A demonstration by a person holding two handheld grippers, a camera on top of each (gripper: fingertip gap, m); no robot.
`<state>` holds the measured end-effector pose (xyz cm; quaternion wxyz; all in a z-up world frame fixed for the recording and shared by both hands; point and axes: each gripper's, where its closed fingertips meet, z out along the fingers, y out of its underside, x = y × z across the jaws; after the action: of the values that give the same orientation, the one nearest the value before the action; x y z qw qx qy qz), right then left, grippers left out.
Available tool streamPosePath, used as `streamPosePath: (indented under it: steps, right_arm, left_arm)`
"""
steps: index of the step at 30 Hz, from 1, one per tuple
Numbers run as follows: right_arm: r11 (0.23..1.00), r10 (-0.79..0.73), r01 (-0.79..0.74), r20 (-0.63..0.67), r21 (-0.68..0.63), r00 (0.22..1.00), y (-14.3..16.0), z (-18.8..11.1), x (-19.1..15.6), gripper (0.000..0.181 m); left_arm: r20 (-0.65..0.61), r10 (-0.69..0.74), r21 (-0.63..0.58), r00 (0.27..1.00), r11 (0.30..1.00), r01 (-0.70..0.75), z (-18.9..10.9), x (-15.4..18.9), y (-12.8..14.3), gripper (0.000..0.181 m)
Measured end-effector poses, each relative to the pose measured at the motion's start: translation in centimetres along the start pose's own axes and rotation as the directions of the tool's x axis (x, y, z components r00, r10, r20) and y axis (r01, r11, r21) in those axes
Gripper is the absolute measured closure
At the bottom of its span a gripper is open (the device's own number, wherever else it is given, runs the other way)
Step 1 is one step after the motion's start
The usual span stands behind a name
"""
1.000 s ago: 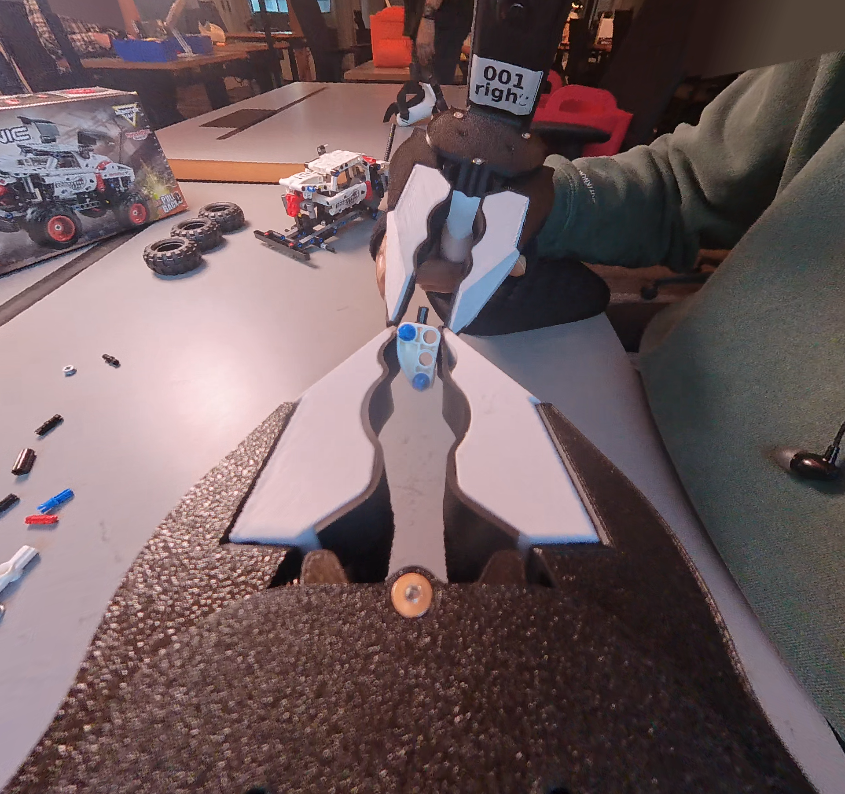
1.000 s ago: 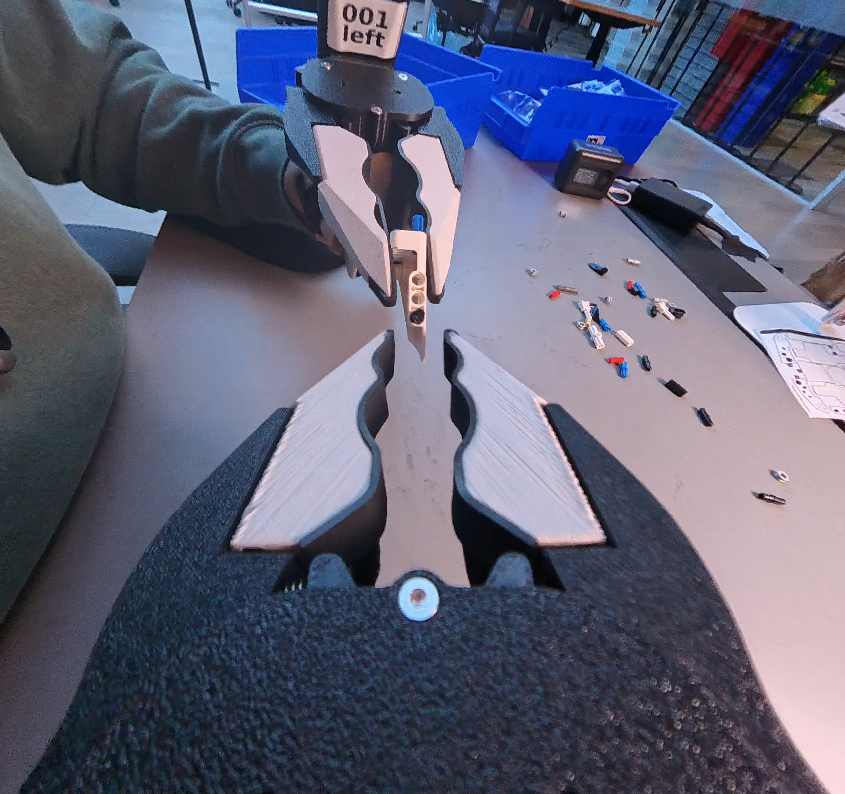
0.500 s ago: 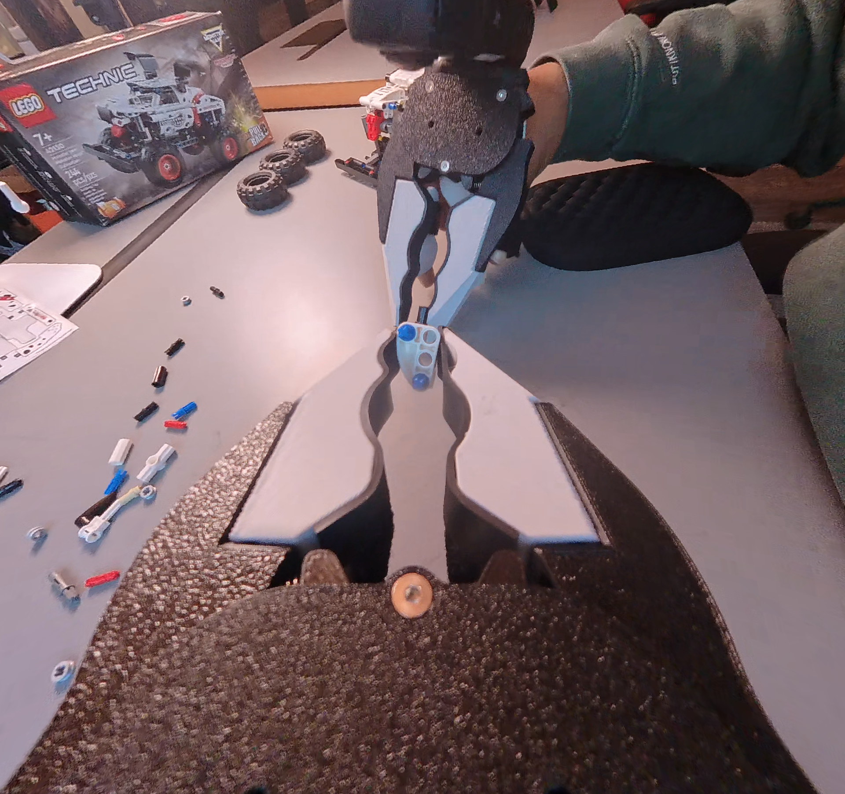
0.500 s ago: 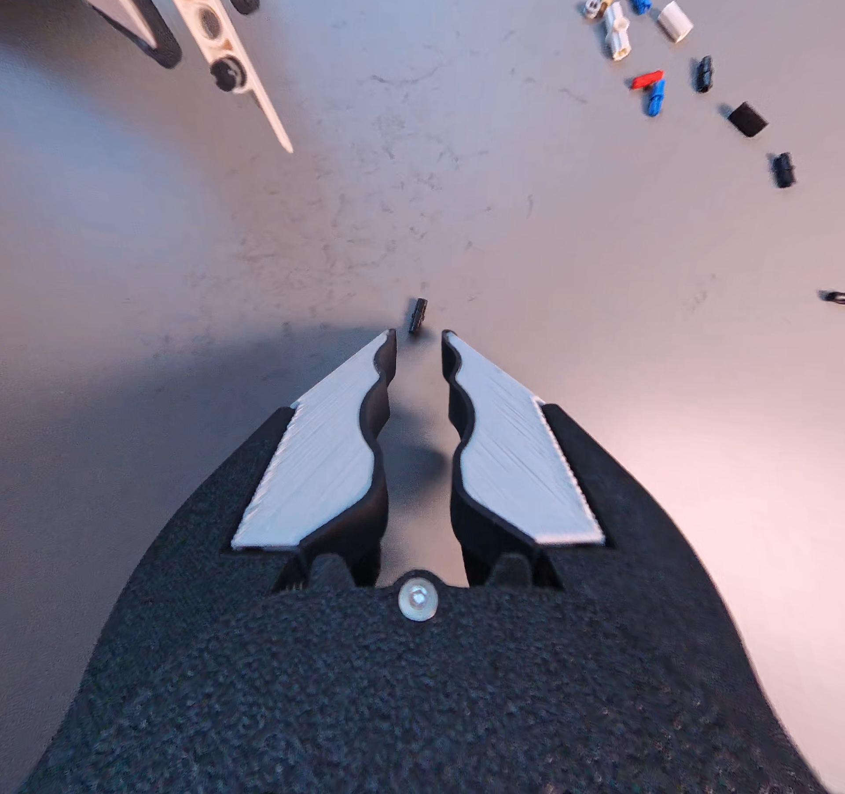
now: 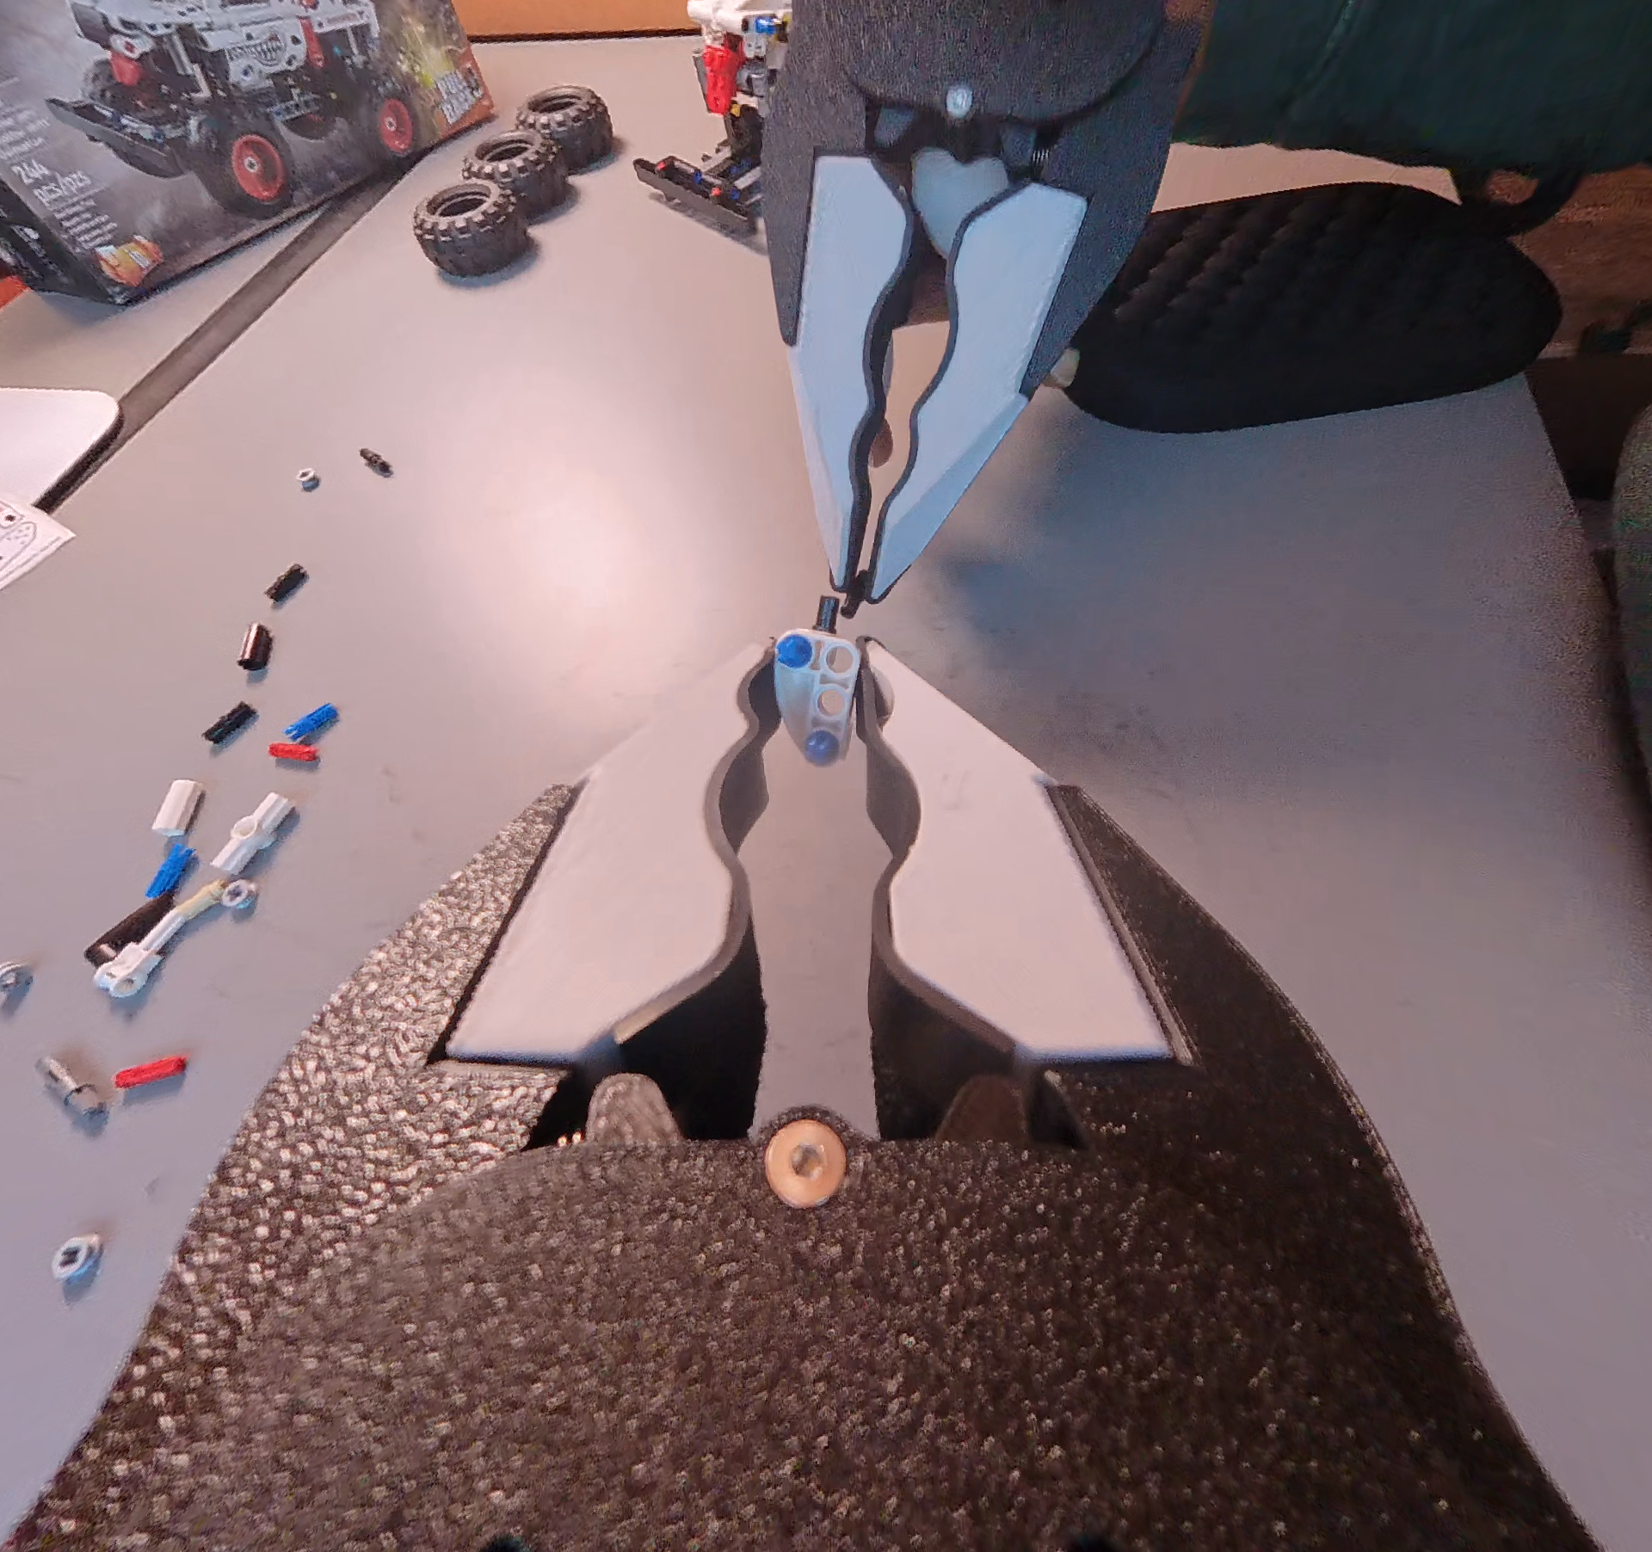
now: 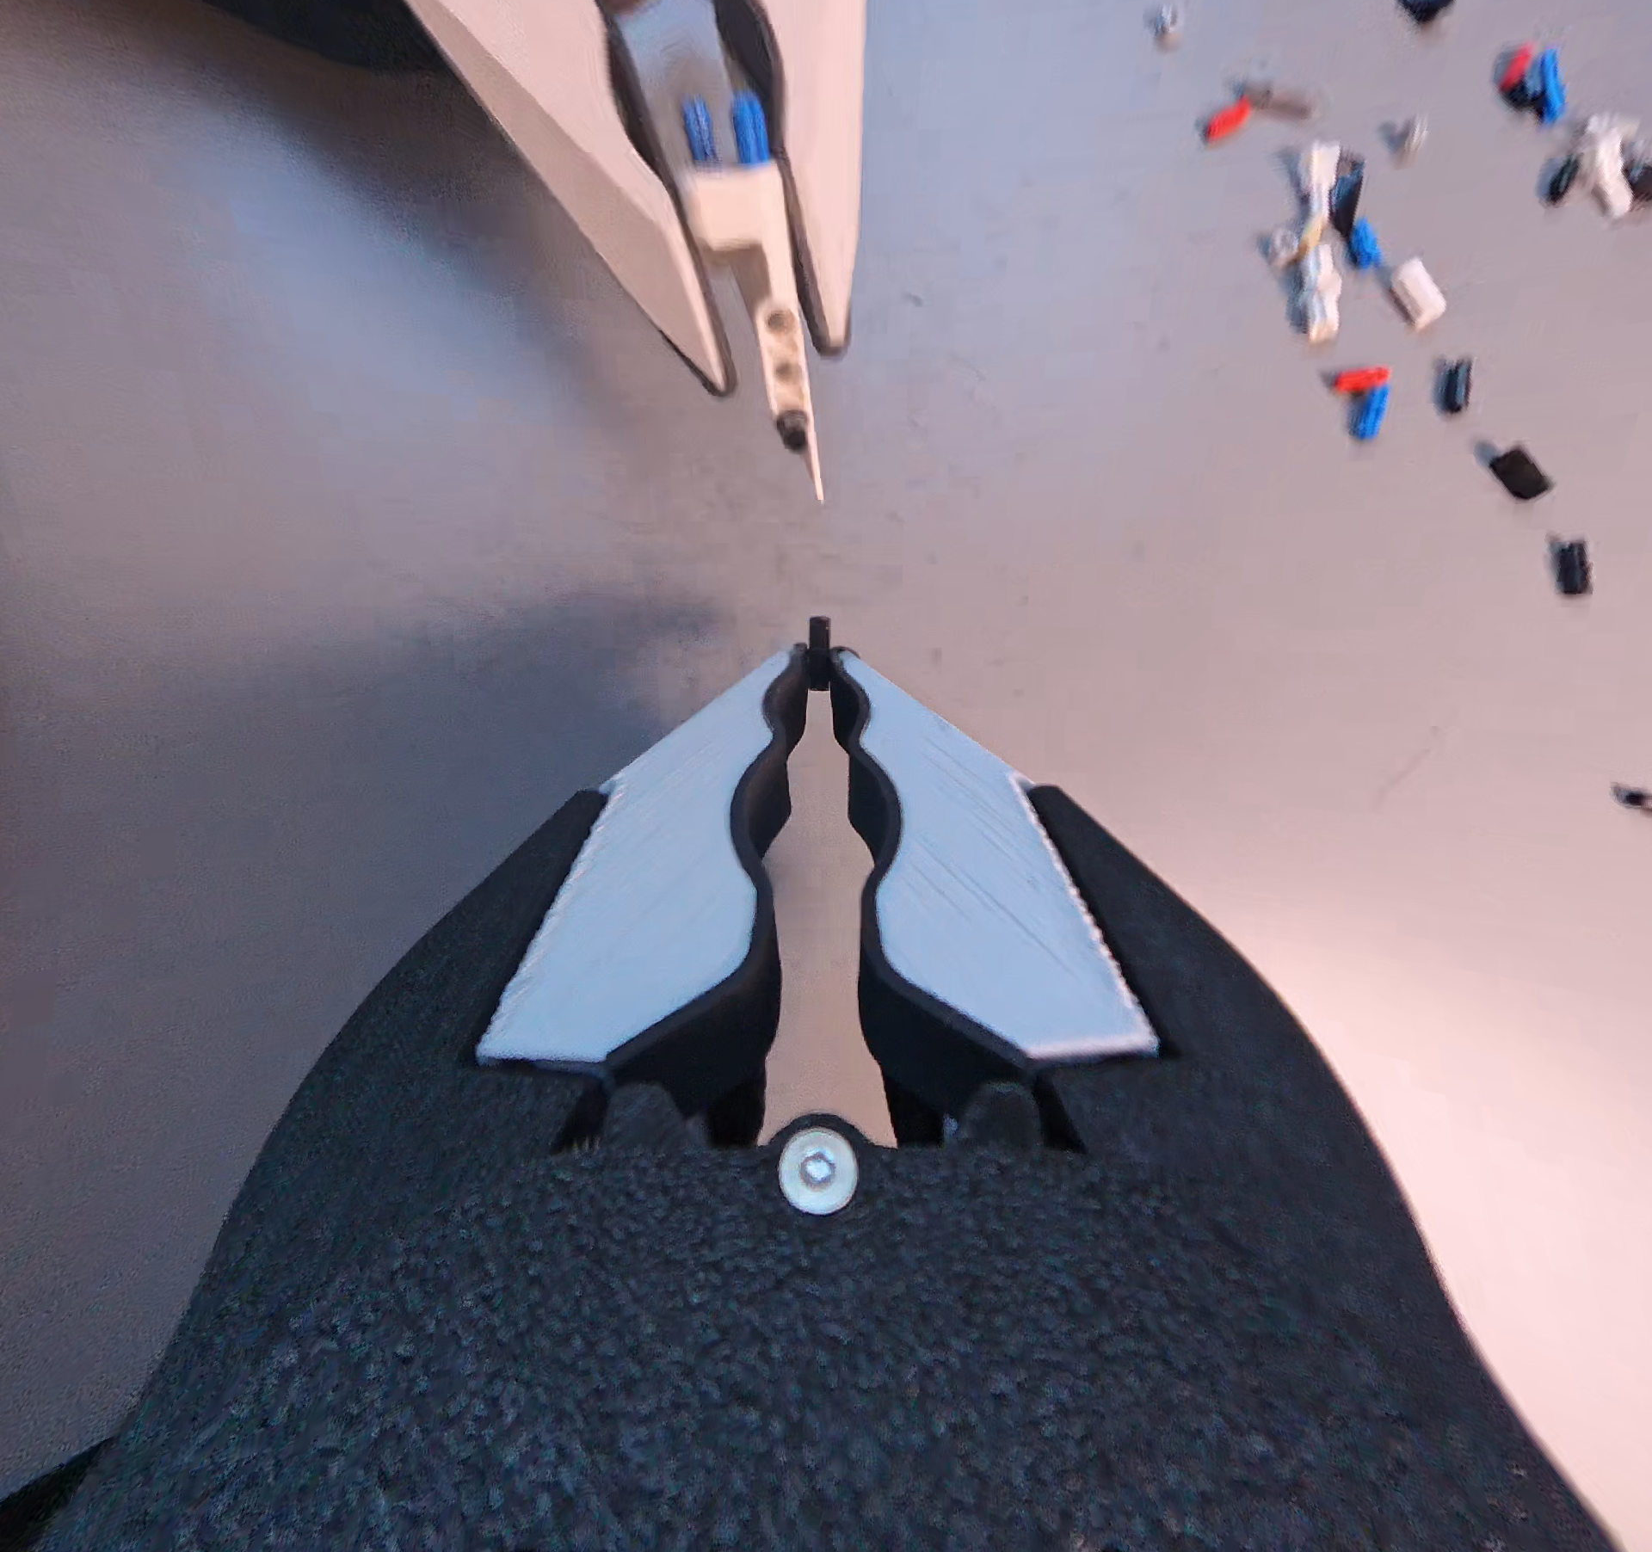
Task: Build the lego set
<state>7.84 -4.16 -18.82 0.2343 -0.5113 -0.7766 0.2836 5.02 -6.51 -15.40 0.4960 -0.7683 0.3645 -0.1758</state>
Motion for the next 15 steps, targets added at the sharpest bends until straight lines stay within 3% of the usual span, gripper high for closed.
streamPosePath:
  steps: [7, 15]
  right_arm:
    - [0.995, -0.096, 0.096, -0.009, 0.019, 0.995, -2.6, -0.7, -1.9, 0.177]
    - [0.989, -0.140, 0.139, -0.016, -0.052, 0.990, -2.6, -0.1, -1.9, 0.177]
  left_arm:
    - [-0.007, 0.071, -0.077, 0.997, 0.994, -0.071, 1.2, 1.4, 0.6, 0.166]
    - [-0.020, 0.076, -0.107, 0.997, 0.991, -0.078, 1.6, 1.9, 1.2, 0.166]
